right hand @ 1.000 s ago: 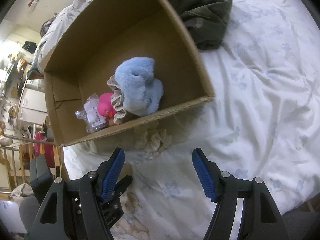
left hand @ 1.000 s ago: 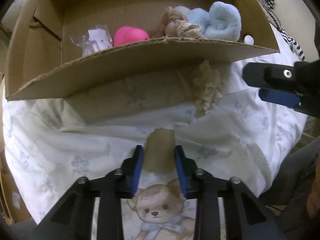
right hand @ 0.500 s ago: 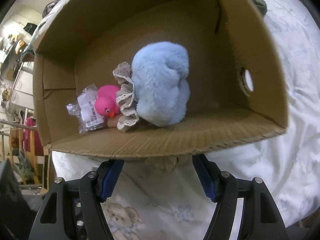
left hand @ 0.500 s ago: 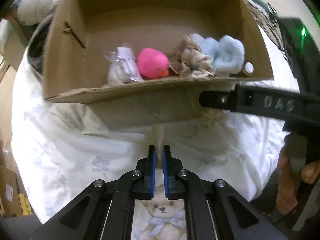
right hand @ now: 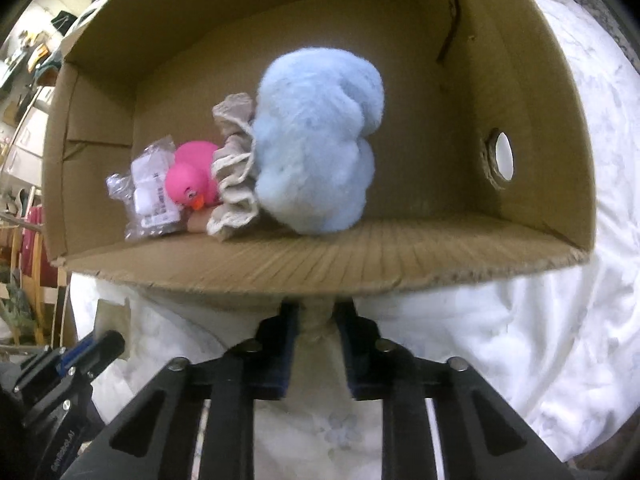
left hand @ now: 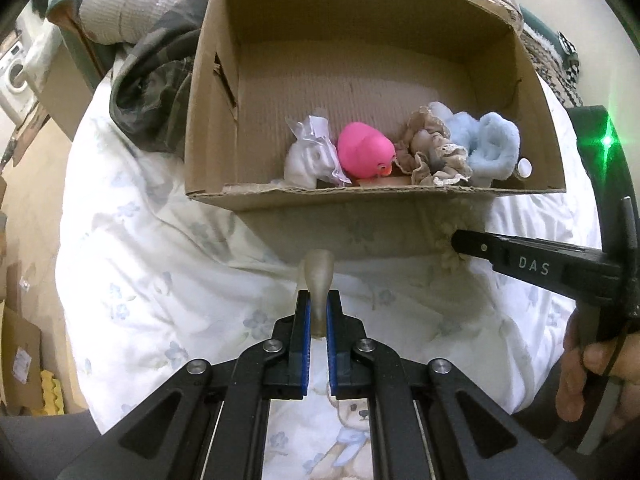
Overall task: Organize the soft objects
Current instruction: 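Grasp the tan tube with the left tool while the right tool grasps the cream scrunchie, then lower the tube and cream scrunchie into the box and open both tools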
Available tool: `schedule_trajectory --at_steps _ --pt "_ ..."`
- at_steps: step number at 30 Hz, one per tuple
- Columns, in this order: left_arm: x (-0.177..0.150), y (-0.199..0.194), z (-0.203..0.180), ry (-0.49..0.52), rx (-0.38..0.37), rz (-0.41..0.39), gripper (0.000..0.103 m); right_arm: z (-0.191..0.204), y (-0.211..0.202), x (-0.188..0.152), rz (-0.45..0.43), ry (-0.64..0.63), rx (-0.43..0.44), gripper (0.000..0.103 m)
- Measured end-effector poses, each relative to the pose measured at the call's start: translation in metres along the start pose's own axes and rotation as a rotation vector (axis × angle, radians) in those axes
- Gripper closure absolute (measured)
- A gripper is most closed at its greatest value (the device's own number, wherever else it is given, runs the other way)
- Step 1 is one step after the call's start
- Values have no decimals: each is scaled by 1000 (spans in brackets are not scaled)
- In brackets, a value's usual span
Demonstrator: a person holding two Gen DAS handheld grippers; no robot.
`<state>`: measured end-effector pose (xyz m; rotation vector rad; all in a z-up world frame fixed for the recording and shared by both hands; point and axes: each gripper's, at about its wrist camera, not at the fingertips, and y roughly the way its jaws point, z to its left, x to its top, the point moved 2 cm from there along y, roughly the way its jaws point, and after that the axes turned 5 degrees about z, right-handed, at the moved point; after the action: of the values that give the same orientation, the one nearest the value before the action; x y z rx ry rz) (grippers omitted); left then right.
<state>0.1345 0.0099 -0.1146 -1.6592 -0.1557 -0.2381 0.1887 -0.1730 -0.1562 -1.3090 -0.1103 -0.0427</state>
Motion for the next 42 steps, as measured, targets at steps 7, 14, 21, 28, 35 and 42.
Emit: schedule_trajectory --at_steps 7,14,21,28,35,42 --pt "-4 -15 -9 -34 10 -45 96 2 -20 -17 -33 -18 18 88" --pt "-13 -36 -5 -49 22 -84 96 4 -47 -36 -68 -19 58 88" --pt "-9 -71 2 -98 5 -156 96 4 -86 -48 -142 -6 127 88" --pt "4 -113 3 -85 -1 -262 97 2 -129 -48 -273 -24 206 88" --pt "25 -142 4 -48 2 -349 96 3 -170 -33 -416 -63 212 88" --pt "52 -150 -1 -27 -22 -394 96 -1 -178 -12 -472 -63 225 88"
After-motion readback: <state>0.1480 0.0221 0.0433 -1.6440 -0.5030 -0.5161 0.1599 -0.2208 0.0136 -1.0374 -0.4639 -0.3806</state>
